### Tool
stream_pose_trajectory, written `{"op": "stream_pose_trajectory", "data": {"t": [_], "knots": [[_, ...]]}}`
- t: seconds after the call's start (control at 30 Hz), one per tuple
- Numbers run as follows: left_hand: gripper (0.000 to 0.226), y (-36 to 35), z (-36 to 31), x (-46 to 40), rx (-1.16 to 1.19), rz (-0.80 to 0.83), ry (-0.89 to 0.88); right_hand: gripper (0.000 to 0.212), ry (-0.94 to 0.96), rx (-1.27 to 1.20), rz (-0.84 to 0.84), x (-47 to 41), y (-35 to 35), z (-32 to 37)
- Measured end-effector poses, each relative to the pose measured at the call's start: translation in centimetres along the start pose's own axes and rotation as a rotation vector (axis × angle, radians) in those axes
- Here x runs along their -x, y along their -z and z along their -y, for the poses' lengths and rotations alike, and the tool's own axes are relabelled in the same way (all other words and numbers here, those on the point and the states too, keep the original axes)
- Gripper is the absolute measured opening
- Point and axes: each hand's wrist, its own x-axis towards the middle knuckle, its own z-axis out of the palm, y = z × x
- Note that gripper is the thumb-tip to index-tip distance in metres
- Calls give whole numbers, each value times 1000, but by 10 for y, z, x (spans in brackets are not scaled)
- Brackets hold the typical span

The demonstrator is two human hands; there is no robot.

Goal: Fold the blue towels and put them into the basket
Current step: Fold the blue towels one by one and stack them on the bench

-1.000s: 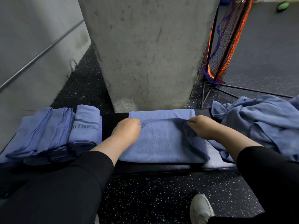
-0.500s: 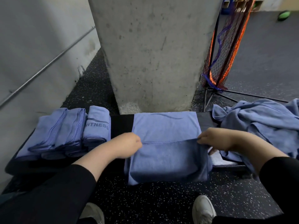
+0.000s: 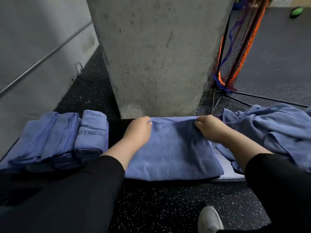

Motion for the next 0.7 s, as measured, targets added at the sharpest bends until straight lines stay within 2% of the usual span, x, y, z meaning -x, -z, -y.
{"op": "stream_pose_trajectory", "data": {"t": [0.07, 0.17, 0.27, 0.37, 0.53, 0.63, 0.7], "knots": [[29, -16, 8, -2, -118, 93, -45, 25, -19, 24, 75, -1, -8, -3], [20, -23, 17, -4, -175, 126, -84, 18, -56, 14, 120, 0, -12, -5], [31, -17, 18, 1, -228, 170, -89, 24, -48, -26, 129, 7, -11, -2], [33, -9, 19, 14, -265, 253, -73, 33, -9, 73, 214, 13, -8, -3], [31, 9, 17, 47, -227, 371, -43, 37, -26, 109, 369, 32, -5, -10], [29, 20, 19, 62, -163, 361, -31, 36, -12, 75, 368, 44, 0, -13], [32, 29, 15, 66, -52, 304, -9, 35, -31, -61, 322, 51, 7, -13]]}}
